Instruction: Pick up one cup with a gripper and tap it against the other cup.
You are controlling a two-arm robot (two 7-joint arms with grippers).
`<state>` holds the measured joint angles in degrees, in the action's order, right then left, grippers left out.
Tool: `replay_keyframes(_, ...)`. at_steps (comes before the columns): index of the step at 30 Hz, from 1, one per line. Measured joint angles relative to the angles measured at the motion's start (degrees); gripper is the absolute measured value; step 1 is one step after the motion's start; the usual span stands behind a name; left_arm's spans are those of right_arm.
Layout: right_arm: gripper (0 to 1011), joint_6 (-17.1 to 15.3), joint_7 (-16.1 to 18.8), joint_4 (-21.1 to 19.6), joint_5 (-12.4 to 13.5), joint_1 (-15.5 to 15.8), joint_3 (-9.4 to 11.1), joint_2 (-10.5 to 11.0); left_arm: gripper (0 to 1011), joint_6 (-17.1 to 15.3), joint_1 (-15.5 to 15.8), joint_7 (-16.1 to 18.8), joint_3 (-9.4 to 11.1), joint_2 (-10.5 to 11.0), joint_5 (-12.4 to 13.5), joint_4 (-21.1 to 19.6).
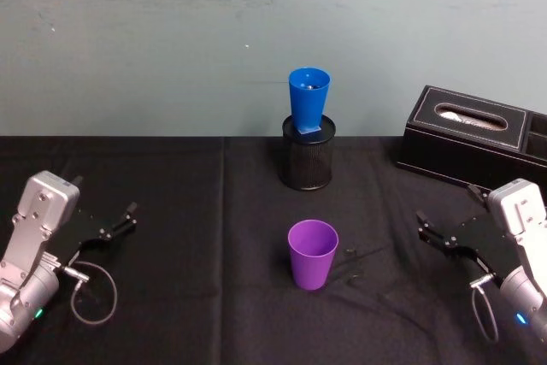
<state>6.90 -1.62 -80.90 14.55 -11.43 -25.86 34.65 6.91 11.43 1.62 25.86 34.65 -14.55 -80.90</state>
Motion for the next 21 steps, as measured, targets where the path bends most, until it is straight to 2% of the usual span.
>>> replay_keyframes(21, 1003, 0.00, 0.00, 0.00, 0.00, 0.00, 0.00, 0.00, 1005, 0.00, 0.00, 0.00, 0.00, 0.00, 0.00, 0.00)
